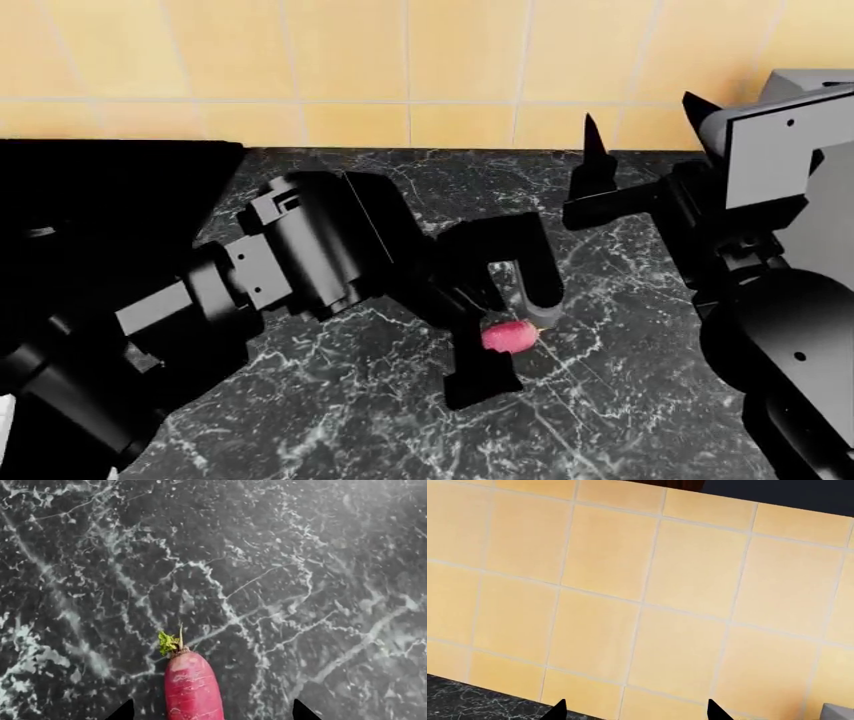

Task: Pick the banana, radish from the counter and place them in the cabinet. Then close the cabinet.

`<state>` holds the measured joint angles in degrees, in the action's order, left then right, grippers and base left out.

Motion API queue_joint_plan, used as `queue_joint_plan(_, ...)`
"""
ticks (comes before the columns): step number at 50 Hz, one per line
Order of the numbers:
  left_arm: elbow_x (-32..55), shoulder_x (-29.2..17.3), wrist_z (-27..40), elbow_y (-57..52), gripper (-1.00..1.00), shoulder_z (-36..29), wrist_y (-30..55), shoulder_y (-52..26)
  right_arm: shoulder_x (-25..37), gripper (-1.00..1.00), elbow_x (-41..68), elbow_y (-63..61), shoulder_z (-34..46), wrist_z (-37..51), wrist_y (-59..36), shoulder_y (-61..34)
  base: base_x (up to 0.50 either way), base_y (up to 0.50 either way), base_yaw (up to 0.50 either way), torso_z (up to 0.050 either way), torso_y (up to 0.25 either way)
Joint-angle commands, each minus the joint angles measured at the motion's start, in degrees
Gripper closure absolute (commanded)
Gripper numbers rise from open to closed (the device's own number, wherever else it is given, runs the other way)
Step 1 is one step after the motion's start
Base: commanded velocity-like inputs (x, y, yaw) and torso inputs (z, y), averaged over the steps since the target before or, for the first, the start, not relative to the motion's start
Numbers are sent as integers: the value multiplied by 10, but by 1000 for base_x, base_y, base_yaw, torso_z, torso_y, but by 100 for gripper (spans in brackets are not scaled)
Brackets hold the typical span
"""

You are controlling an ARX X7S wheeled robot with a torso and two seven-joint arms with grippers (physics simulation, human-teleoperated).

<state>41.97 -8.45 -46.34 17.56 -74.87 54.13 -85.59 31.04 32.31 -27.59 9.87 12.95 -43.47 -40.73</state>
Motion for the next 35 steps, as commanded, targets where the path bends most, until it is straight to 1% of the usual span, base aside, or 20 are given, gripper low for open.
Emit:
queue_joint_plan(1, 3, 13, -13, 13, -100, -4, -12, 9, 1, -100, -1, 4, -1, -1, 7, 4, 0, 0, 0, 0, 0)
queue_joint_plan(15, -4, 23, -19, 26, -100, -26, -9, 17, 4, -100, 2, 3, -3, -1, 7, 4, 0, 0, 0, 0, 0)
queue_joint_plan(16, -5, 24, -20, 27, 100, -29, -7, 17, 4, -100, 2, 4, -3, -1, 8, 5, 0, 0, 0, 0, 0)
queue_joint_plan(28, -11, 28, -24, 25, 100, -48, 2, 13, 6, -100, 5, 2, -7, 0, 11, 9, 0, 0, 0, 0, -2)
queue_joint_plan(32, -3, 16, -14, -8, 100, -41, 15, 4, 8, -100, 8, -3, -10, 2, 8, 10, 0, 0, 0, 0, -2)
queue_joint_plan(35, 1, -1, -5, -40, 100, -37, 23, -4, 10, -100, 11, -8, -14, 4, 6, 13, 0, 0, 0, 0, 0)
